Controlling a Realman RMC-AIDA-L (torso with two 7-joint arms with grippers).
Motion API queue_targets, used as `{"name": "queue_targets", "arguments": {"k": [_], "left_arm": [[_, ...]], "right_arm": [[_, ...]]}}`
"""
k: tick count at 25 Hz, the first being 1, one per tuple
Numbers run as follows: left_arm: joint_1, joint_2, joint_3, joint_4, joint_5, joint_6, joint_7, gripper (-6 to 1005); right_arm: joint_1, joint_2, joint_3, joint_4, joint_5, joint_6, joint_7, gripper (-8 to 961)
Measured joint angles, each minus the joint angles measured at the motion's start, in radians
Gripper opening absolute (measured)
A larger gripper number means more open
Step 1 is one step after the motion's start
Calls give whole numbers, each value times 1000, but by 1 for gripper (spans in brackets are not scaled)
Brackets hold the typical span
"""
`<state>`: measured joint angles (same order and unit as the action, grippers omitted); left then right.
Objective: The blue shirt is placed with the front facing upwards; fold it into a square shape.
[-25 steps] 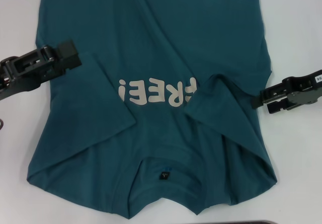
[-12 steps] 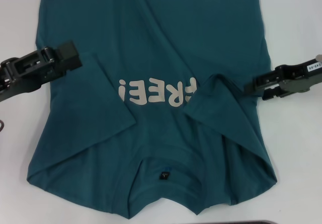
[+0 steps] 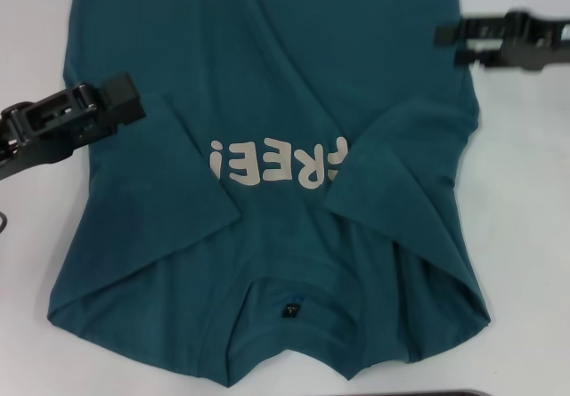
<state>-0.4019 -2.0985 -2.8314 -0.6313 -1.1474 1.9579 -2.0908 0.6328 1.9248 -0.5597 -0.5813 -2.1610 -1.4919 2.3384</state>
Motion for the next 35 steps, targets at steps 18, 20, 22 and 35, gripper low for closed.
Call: {"name": "queue_targets", "arguments": {"k": [18,20,22,35], "left_arm": [[18,40,74,22,10,60,64,768],[28,61,78,36,9,67,16,768],[56,80,69,41,3,75,-29,768],[110,161,177,185,0,73,-141,763]], "right_arm": [[-71,-27,19,0,109,-175,-184,745],[-74,-37,18,-4,83,-229,-160,744],[-83,-44,18,-13,57,-279,-139,743],[-109,-38,5,-29,30,-318,-150,736]]}}
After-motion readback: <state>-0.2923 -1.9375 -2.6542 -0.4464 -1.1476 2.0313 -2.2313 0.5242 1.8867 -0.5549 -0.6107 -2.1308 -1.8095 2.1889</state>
